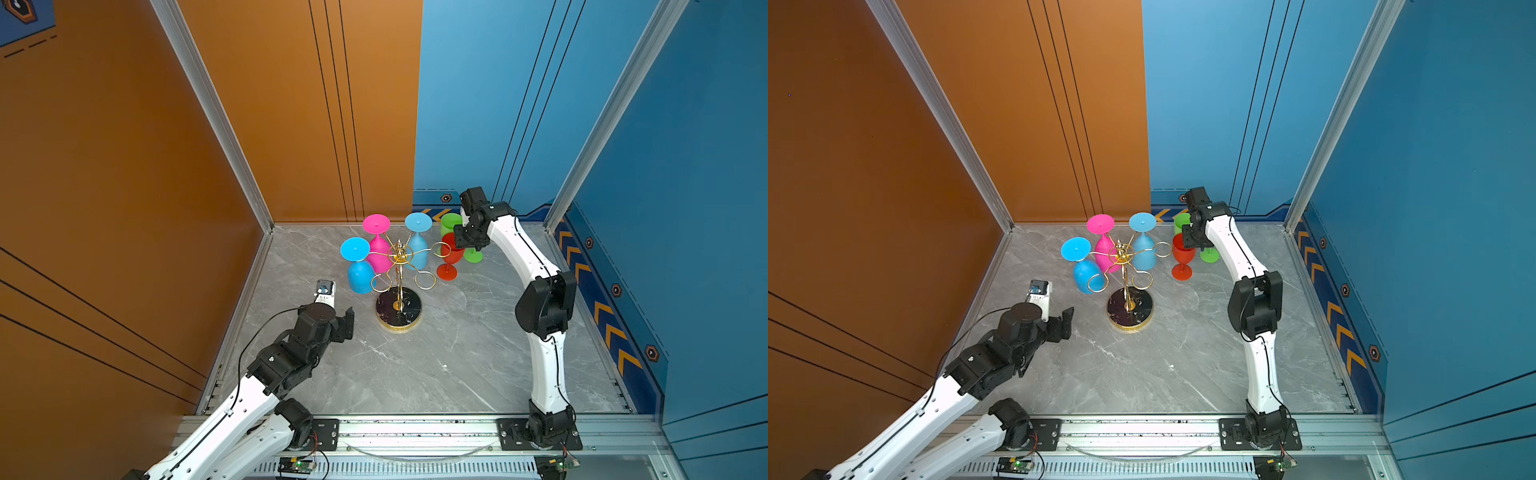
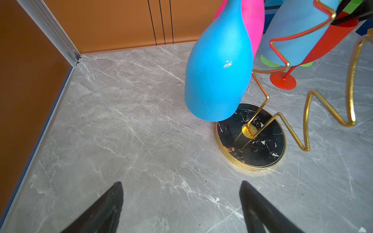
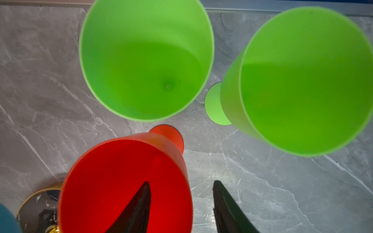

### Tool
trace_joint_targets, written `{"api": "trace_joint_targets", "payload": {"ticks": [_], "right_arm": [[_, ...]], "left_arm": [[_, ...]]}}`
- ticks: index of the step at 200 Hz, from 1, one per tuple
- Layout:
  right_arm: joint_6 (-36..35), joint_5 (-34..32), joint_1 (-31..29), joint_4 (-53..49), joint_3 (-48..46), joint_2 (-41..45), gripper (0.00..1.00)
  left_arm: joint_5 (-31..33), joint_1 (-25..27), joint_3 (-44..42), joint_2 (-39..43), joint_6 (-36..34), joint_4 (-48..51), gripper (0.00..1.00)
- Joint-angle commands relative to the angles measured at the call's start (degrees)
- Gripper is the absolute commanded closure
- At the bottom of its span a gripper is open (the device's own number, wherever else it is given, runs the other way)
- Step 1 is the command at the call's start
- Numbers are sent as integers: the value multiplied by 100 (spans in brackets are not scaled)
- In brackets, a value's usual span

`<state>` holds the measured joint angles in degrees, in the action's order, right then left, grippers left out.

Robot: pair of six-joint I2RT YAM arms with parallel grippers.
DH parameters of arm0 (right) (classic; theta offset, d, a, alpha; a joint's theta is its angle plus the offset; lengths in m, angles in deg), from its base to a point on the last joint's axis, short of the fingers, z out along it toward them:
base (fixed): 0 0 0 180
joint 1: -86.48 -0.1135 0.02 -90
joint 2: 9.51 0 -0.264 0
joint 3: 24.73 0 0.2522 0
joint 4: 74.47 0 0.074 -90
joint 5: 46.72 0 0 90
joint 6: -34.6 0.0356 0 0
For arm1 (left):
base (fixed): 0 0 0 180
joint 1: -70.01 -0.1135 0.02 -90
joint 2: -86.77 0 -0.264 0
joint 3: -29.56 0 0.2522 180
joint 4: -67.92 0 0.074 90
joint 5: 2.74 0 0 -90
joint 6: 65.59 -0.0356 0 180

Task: Take the wine glass off the wine glass rack
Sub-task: 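Carry the red glass beside the green glasses and stand it upright with the right gripper, then open the right gripper and withdraw while the left gripper moves to the blue glass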

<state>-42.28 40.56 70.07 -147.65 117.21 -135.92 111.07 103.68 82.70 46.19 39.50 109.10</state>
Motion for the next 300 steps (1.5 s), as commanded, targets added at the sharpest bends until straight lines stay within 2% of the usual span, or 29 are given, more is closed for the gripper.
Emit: {"api": "trace_joint_targets", "payload": {"ticks": [1, 21, 44, 87, 116, 150, 155, 197, 244, 261, 300], "right_arm": [[20, 46, -31, -35, 48, 715, 40], [-26, 10, -60, -27, -302, 1263, 29], [-54, 72, -149, 147, -1177, 2067, 19], [150, 291, -243, 1114, -3424, 3838, 15], [291, 737, -250, 1627, -4619, 4867, 13], [230, 1097, -301, 1920, -5578, 5725, 13], [211, 1127, -298, 1957, -5696, 5836, 13], [137, 1289, -311, 2048, -6436, 6509, 14], [155, 1301, -302, 2048, -6759, 6861, 15], [178, 1318, -304, 2049, -6804, 6893, 15], [258, 1391, -311, 2057, -6820, 6925, 16]], "left_arm": [[-334, -215, 8, -3, 99, -47, 10], [-770, -565, 51, 49, 91, -70, 10], [-1573, -1279, 187, 102, 64, 49, 10], [-3288, -2831, 766, -116, 299, 254, 10], [-4391, -3476, 1339, -703, 771, 302, 11], [-5200, -3600, 1920, -1252, 1125, 148, 13], [-5283, -3604, 1927, -1277, 1188, 68, 17], [-5577, -3604, 2113, -1338, 1836, -772, 21], [-5906, -3605, 2179, -1577, 2203, -1189, 26], [-6066, -3600, 2221, -1694, 2318, -1338, 32], [-6138, -3604, 2402, -1980, 2488, -1362, 38]]}}
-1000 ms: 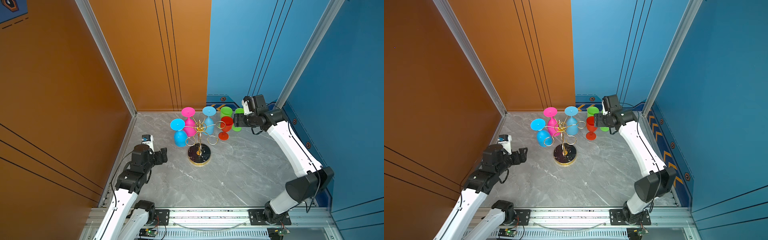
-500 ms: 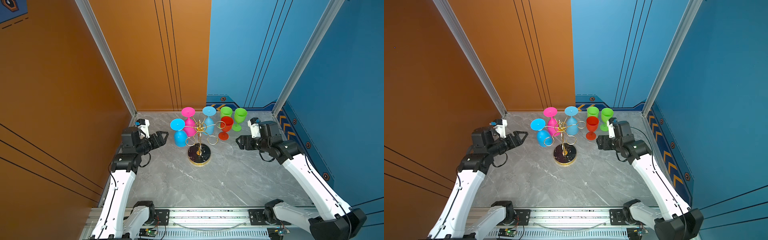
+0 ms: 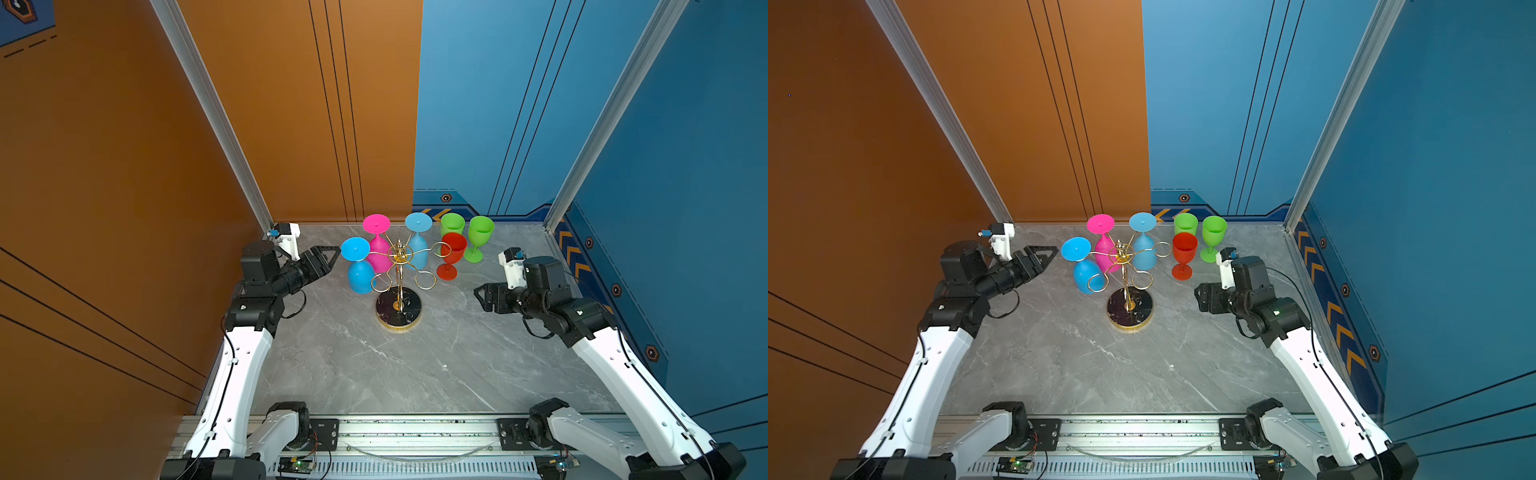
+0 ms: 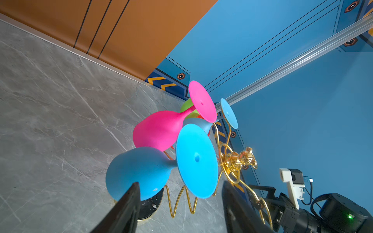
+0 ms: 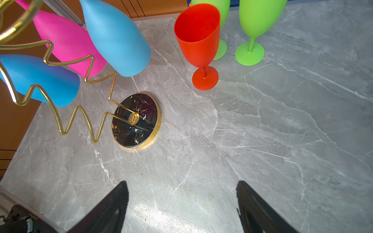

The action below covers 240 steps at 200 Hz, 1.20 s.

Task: Take the wine glass off the wine glass rack
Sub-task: 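Open the right gripper and withdraw while the left gripper moves to the blue glass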

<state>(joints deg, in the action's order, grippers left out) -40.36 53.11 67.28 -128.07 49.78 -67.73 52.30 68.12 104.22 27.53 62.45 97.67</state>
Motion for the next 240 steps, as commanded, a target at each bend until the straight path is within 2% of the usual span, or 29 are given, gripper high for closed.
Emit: {"api": "trace_joint_targets", "payload": {"ticks": [1, 66, 164, 240], "right_arm": [[67, 135, -31, 99, -79, 107, 16], [138, 121, -35, 98, -212, 345, 16], [235, 114, -34, 99, -360, 504, 16], [271, 49, -31, 99, -467, 687, 16]], "left_arm": [[-267, -44, 252, -127, 199, -219, 38], [-611, 15, 383, -592, 471, -219, 46], [-1131, 171, 476, -860, 399, -60, 64], [-1167, 200, 490, -966, 443, 19, 73]]}}
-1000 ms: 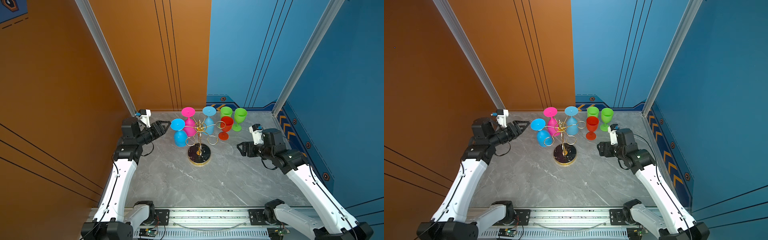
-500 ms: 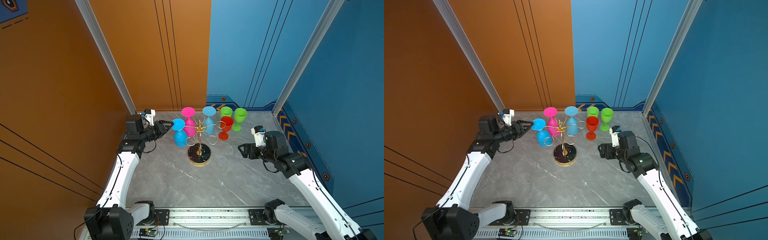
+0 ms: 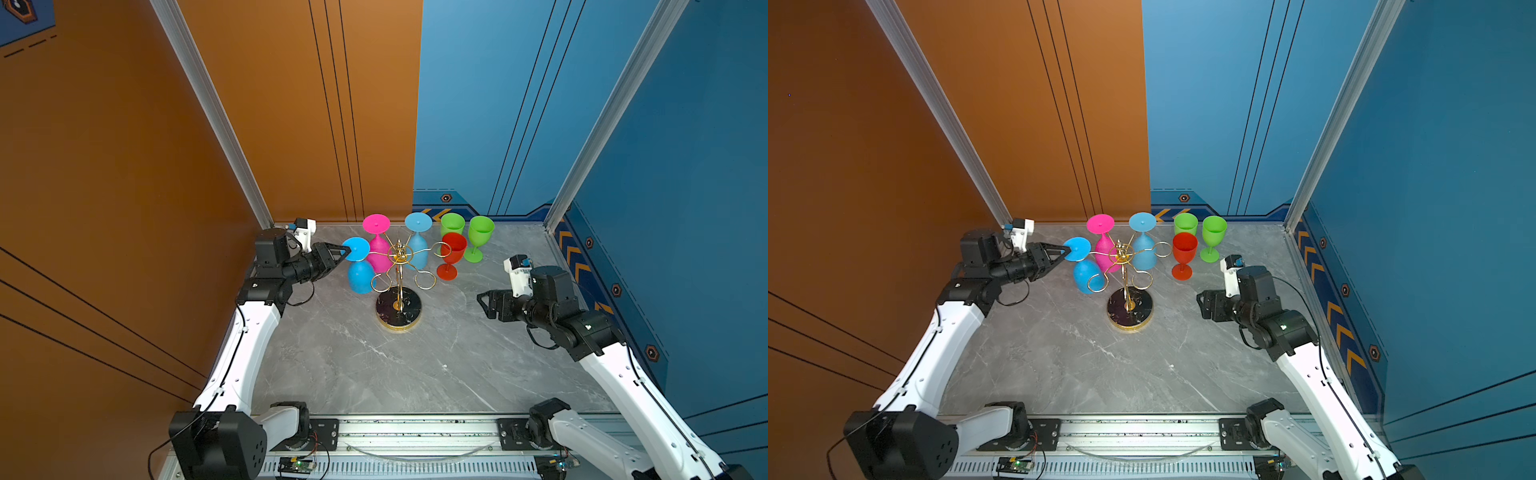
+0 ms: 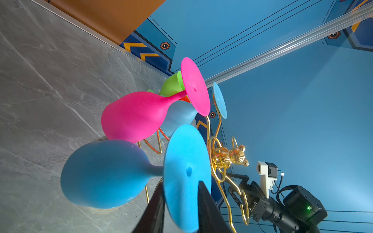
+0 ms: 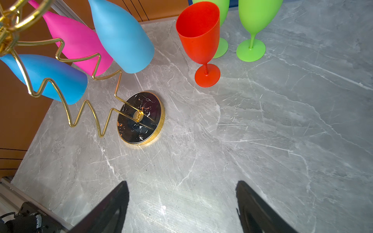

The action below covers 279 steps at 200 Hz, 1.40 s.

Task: Take the wine glass off the wine glass rack
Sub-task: 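Close the left gripper on the blue glass foot on the rack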

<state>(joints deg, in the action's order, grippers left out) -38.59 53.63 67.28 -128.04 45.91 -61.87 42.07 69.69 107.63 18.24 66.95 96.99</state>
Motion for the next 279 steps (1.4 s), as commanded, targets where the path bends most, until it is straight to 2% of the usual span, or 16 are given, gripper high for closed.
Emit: {"api": "trace_joint_targets", "payload": {"ticks": [1, 85, 279], "right_arm": [[93, -5, -31, 96, -81, 102, 16], [113, -2, -31, 96, -116, 164, 16], [206, 59, -32, 149, -125, 121, 16]], "left_arm": [[-146, 46, 146, -37, -4, 87, 74], [-174, 49, 162, -11, 79, 98, 84], [-235, -4, 191, 235, 408, 94, 94]]}}
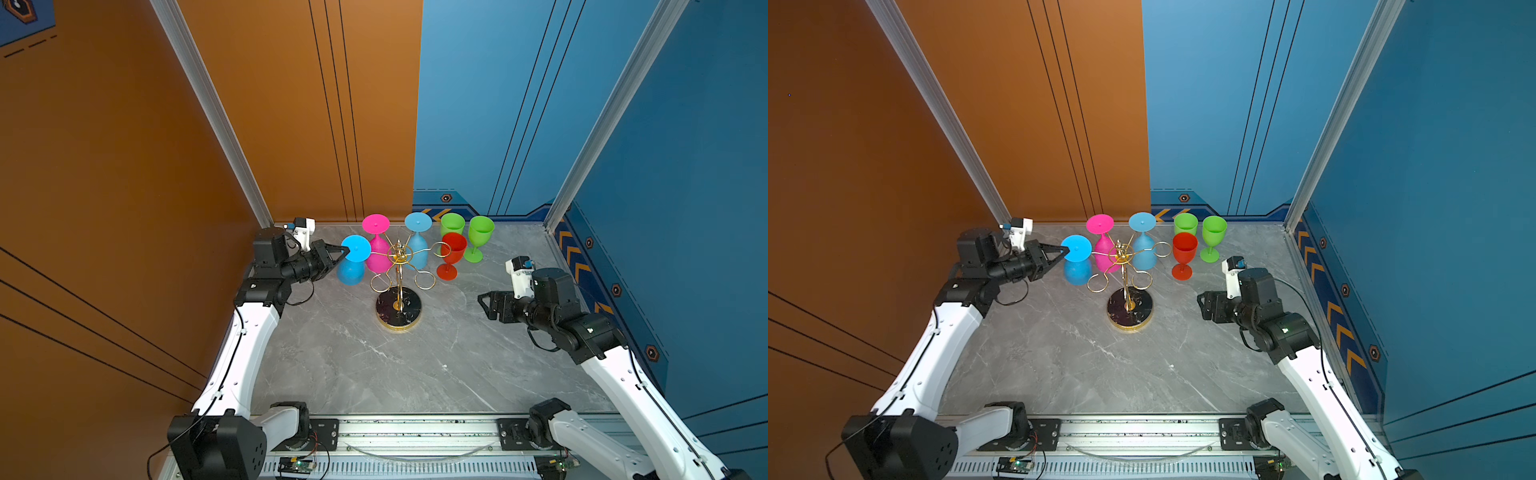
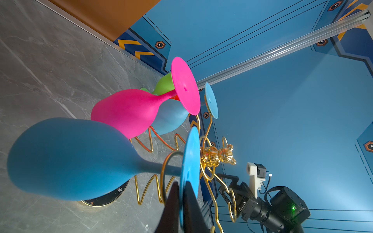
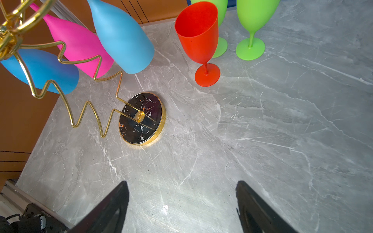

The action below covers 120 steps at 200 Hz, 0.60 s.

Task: Take the wine glass off the wine glass rack
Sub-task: 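Close the left gripper on the blue glass foot on the rack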

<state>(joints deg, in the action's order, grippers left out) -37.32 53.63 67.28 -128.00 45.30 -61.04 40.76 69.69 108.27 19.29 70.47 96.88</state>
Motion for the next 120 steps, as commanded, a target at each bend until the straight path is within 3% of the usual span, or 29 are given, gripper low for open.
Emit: {"api": "trace_joint_targets", "payload": {"ticks": [1, 120], "right_arm": [[80, 57, -31, 145, -64, 38, 16], [84, 90, -31, 198, -72, -6, 16]], "left_arm": [[-109, -4, 125, 135, 58, 106, 94], [-500, 17, 66, 218, 1262, -851, 100]]}}
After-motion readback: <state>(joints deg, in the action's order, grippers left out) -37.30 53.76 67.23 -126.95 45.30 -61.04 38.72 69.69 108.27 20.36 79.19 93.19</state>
